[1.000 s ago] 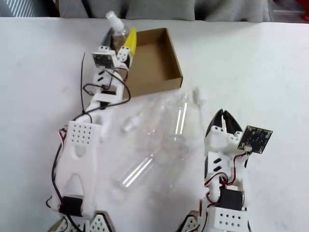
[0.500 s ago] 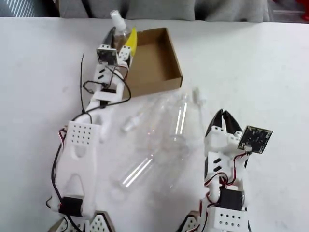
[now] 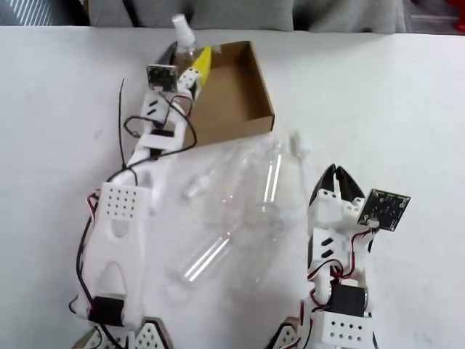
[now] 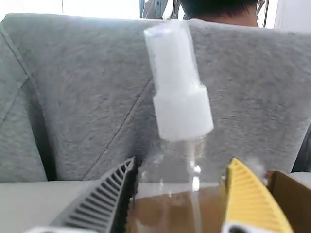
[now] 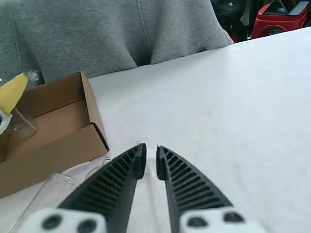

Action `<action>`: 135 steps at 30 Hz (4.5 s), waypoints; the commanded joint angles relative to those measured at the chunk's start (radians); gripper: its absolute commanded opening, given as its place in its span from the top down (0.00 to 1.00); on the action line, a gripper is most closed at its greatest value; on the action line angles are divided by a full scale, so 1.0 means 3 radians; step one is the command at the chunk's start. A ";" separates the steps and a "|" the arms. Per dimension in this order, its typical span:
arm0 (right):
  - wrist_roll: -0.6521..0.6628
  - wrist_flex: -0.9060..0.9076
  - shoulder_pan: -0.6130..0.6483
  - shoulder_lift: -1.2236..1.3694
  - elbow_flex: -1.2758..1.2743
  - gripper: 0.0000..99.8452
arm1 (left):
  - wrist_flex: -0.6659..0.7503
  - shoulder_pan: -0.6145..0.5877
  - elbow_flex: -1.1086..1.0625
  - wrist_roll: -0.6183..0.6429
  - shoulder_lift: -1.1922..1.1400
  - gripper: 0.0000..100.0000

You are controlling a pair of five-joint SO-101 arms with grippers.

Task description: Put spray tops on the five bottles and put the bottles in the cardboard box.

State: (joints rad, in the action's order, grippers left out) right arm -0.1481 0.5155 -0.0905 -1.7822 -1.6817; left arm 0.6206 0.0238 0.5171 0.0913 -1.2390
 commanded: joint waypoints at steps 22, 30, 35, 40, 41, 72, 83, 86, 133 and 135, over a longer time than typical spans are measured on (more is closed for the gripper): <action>0.0046 0.0008 -0.0018 0.0008 -0.0031 0.98 | -0.0430 -0.0008 -0.0982 0.0235 0.1005 0.64; 0.0220 0.0008 -0.0018 0.0008 -0.0031 0.98 | -0.0752 -0.0028 -0.1059 0.0235 0.1199 0.64; 0.0297 0.0008 -0.0018 0.0008 -0.0031 0.98 | -0.0798 0.0008 -0.1499 0.0235 0.1634 0.64; 0.0317 0.0013 -0.0018 0.0008 -0.0031 0.98 | -0.0798 0.0043 -0.1882 0.0235 0.2064 0.64; 0.0322 0.0013 -0.0018 0.0008 -0.0031 0.98 | -0.0798 0.0043 -0.1949 0.0235 0.2140 0.65; 0.0322 0.0013 -0.0023 0.0013 -0.0031 0.98 | -0.4603 0.0049 -0.3391 0.0256 0.5490 0.65; 0.0322 0.0013 -0.0023 0.0013 -0.0031 0.98 | -0.5923 0.0049 -0.3391 0.0245 0.5992 0.83; 0.0322 0.0013 -0.0038 0.0013 -0.0031 0.98 | -0.5938 0.0049 -0.3396 0.0230 0.6130 0.99; 0.0327 0.0647 0.0494 0.3562 0.3258 0.98 | -0.3943 -0.1000 -0.5227 0.0256 0.5762 0.98; 0.0332 0.0933 0.0494 0.3782 0.3580 0.98 | -0.3923 -0.1000 -0.5171 0.0256 0.5664 0.98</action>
State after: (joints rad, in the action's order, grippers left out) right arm -0.0637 0.6490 0.0506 -0.7772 -0.8316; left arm -0.5976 -0.2616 -1.1063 0.1649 0.4948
